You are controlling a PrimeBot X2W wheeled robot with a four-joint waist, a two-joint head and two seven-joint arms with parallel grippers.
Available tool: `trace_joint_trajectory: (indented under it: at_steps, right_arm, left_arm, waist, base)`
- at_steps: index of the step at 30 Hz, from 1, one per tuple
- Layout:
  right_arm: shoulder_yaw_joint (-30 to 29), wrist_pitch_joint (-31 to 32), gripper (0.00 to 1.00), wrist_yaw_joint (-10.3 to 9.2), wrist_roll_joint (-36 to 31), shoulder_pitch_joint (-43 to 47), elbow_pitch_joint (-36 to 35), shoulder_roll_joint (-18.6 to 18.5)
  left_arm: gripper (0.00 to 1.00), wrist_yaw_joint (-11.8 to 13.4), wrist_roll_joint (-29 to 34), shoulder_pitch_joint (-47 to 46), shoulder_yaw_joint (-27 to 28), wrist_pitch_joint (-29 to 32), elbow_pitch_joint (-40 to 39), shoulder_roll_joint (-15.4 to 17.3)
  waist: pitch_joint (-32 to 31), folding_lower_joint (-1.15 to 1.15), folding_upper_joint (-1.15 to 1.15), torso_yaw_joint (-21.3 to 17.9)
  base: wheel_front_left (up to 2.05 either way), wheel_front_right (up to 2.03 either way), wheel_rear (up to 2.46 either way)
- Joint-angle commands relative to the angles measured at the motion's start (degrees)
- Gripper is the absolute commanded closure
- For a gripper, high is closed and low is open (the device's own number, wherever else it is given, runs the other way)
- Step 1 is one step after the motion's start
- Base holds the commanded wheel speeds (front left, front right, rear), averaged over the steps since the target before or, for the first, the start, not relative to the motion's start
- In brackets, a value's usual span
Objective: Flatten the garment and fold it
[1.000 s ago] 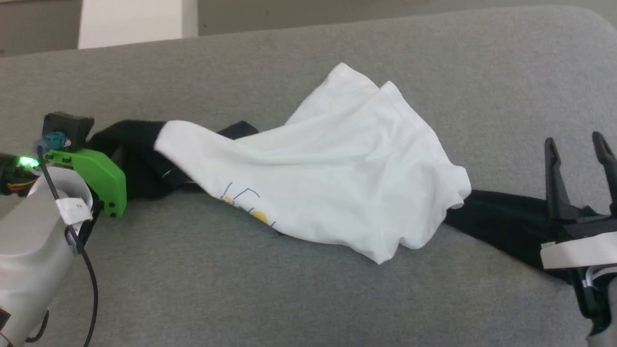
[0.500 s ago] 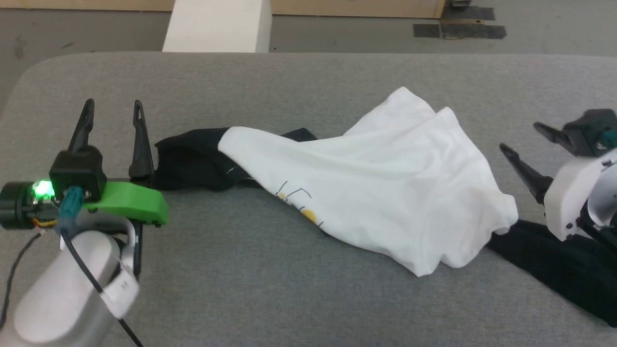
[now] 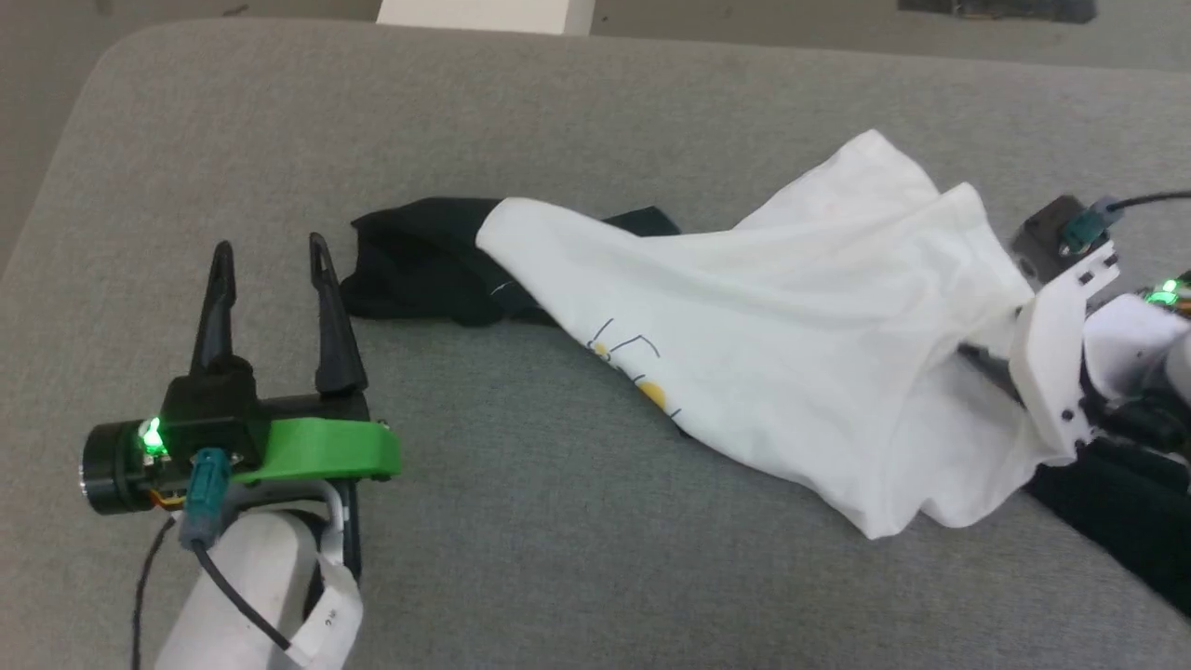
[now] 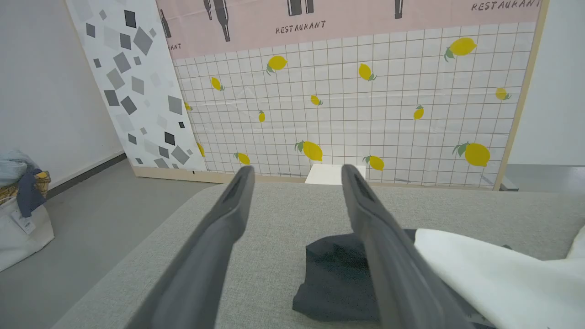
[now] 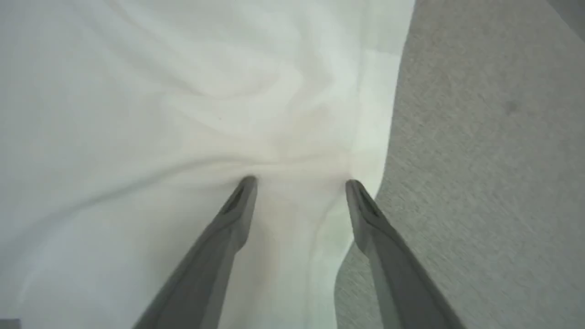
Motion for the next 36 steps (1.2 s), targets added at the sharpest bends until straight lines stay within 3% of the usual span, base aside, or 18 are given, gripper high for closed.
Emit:
trace_joint_trajectory:
  at_steps: [1, 5, 6, 7, 8, 15, 21, 30, 36]
  right_arm:
    - [1.9, -0.1, 0.00, -0.08, 0.8, -0.1, 1.5, 0.6]
    - [8.0, 1.3, 0.00, -0.08, 3.1, 0.2, 4.0, -0.1]
    - [9.1, 1.0, 0.30, -0.08, 4.0, -0.1, 4.1, -0.4]
    - [9.7, -0.1, 0.95, -0.08, 4.4, -0.6, 4.1, -0.7]
    - [10.4, -1.7, 1.00, -0.08, 4.5, -1.4, 4.0, -1.2]
    - [9.2, -11.8, 1.00, -0.08, 6.7, -9.9, 2.9, -4.0]
    - [7.4, -16.0, 1.00, -0.08, 3.2, -19.5, 4.7, -6.4]
    - [7.2, -13.4, 1.00, -0.08, -5.6, -24.2, 24.2, -1.2]
    - [6.0, -14.1, 1.00, -0.08, -3.0, -18.5, 32.5, 2.3]
  left_arm:
    - [0.00, -1.0, 1.2, 0.9, 1.0, -0.2, 0.3, -1.3]
    - [0.00, -4.3, 3.4, 0.8, 4.0, -0.2, 1.5, -4.1]
    - [0.00, -4.9, 4.2, 0.8, 4.8, -0.2, 1.7, -4.8]
    - [0.00, -5.6, 4.7, 0.7, 5.4, -0.2, 2.0, -5.1]
    - [0.00, -6.5, 5.1, 0.6, 6.1, -0.2, 2.5, -5.5]
    - [0.00, -9.6, 8.4, 2.1, 8.9, -0.2, 3.2, -8.1]
    - [0.00, -12.2, 10.1, 1.6, 9.2, -0.2, 2.5, -10.2]
    - [0.00, -13.3, 11.0, -1.3, 8.5, -0.2, 0.3, -13.0]
    - [0.00, -13.1, 11.3, -1.5, 8.7, -0.2, 0.3, -13.5]
  waist:
    - [2.3, 0.00, 0.00, 2.3]
    - [2.9, 0.00, 0.00, 2.9]
    - [2.7, 0.00, 0.00, 2.9]
    - [2.5, 0.00, 0.00, 2.9]
    - [2.1, 0.00, 0.00, 2.9]
    - [-0.9, 0.00, 0.00, 2.7]
    - [0.8, 0.00, 0.00, 4.6]
    - [8.2, 0.00, 0.00, 8.4]
    - [8.9, 0.00, 0.00, 8.5]
  base:
    - [0.00, 0.00, 0.00]
    - [0.00, 0.00, 0.00]
    - [0.00, 0.00, 0.00]
    - [0.00, 0.00, 0.00]
    - [0.00, 0.00, 0.00]
    - [0.00, 0.00, 0.00]
    - [0.00, 0.00, 0.00]
    - [0.00, 0.00, 0.00]
    - [0.00, 0.00, 0.00]
